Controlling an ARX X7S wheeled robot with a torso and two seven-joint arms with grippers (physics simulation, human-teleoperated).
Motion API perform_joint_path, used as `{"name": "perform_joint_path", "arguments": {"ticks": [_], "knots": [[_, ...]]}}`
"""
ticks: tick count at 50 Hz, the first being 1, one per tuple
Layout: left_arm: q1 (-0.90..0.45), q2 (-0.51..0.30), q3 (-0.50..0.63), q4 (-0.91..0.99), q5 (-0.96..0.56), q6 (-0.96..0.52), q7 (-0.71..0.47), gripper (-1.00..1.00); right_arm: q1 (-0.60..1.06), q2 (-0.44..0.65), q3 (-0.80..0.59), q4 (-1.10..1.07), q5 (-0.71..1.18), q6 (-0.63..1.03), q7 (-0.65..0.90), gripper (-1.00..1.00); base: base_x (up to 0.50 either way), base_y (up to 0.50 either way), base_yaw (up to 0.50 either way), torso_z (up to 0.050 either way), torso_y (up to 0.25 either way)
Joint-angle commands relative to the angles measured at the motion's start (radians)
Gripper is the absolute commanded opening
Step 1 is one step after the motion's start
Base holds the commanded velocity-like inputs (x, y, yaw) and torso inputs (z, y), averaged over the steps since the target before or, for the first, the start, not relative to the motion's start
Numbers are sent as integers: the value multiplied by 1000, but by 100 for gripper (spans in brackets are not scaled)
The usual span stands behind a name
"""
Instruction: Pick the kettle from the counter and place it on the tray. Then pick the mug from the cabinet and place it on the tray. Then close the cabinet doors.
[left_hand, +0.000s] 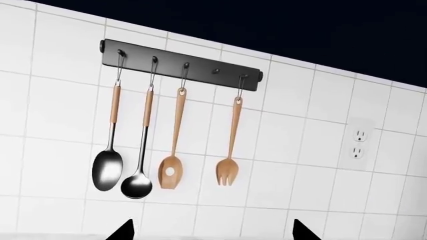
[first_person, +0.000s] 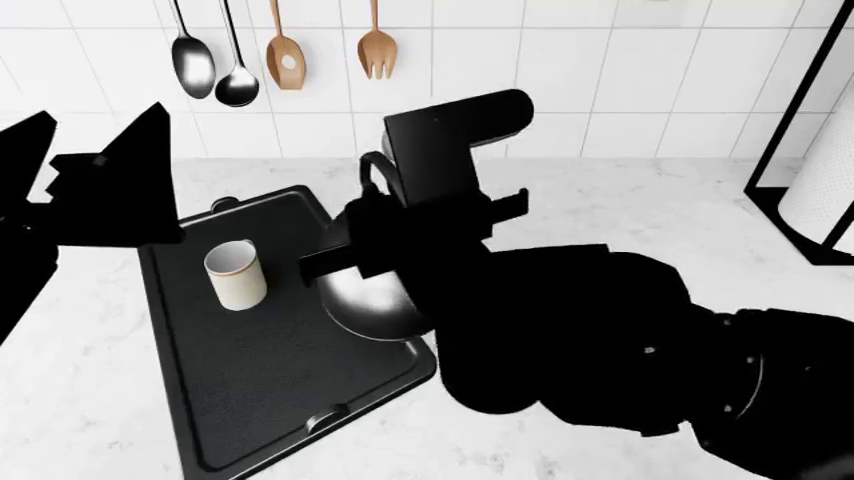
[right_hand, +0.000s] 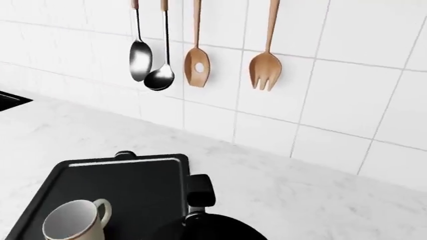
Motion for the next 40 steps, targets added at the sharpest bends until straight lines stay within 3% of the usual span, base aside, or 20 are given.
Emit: {"name": "perform_joint_path", "arguments": {"ticks": [1, 40], "knots": [[24, -2, -17, 0, 7, 10, 11, 100, 3, -66, -8, -108, -6, 6, 46, -100, 0, 0, 0, 0, 0], [88, 0, -46, -12, 49, 36, 63, 100, -100, -182, -54, 53, -94, -69, -99, -100, 0, 0, 0, 0, 0]]}}
